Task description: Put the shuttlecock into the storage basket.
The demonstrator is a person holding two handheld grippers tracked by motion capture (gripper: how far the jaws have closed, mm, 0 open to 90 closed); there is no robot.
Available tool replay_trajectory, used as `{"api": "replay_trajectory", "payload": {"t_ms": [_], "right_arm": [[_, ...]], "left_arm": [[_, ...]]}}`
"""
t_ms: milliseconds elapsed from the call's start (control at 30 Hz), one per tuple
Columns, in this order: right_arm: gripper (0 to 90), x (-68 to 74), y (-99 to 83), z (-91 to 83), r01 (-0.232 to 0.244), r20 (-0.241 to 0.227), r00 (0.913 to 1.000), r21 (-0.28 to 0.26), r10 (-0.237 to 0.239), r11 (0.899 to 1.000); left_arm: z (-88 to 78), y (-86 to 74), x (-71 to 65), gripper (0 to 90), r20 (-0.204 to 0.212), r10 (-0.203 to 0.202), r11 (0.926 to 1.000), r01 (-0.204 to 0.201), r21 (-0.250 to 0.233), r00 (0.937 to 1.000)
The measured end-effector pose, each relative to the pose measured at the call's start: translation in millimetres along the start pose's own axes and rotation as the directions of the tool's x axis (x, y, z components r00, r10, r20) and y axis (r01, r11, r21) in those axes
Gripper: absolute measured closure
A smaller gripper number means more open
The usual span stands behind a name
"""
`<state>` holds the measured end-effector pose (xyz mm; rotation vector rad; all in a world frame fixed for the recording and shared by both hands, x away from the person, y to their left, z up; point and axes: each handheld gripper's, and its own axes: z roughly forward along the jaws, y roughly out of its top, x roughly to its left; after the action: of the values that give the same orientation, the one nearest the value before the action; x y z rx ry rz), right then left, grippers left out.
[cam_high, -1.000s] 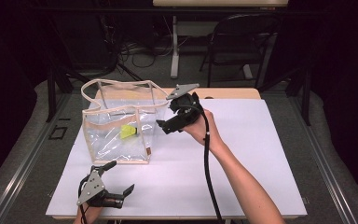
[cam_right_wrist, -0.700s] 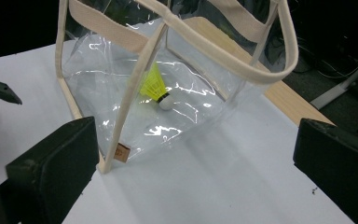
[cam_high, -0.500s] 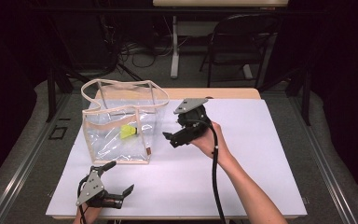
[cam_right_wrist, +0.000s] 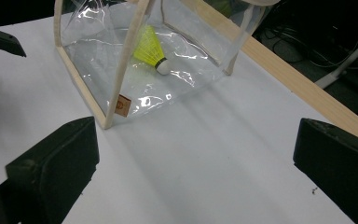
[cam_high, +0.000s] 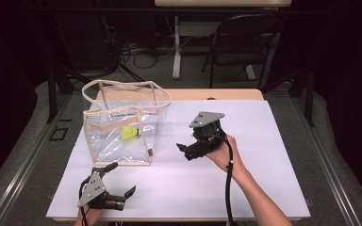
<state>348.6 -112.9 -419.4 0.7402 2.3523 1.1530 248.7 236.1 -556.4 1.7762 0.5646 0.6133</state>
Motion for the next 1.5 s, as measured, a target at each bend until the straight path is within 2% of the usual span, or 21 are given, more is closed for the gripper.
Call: {"api": "replay_trajectory", "payload": {"t_ms": [733,1167,1500], "right_arm": [[0.0,3.6,-46.7,-27.3,-0.039,0.033,0.9987,-0.033,0.040,0.999],[0.0,7.5,-76.2,-36.4,-0.067,0.039,0.9969,-0.028,0.068,0.997],[0.0,8.2,-94.5,-42.1,-0.082,0.048,0.9953,-0.047,0.084,0.996]], "left_arm": [[-0.1,-0.1,-0.1,0.0,-0.002,0.002,1.0000,-0.002,0.003,1.0000],[0.9,-0.2,-0.9,0.0,-0.002,0.002,1.0000,-0.002,0.007,1.0000],[0.8,-0.3,-0.9,0.0,-0.001,0.001,1.0000,-0.001,0.008,1.0000]]}}
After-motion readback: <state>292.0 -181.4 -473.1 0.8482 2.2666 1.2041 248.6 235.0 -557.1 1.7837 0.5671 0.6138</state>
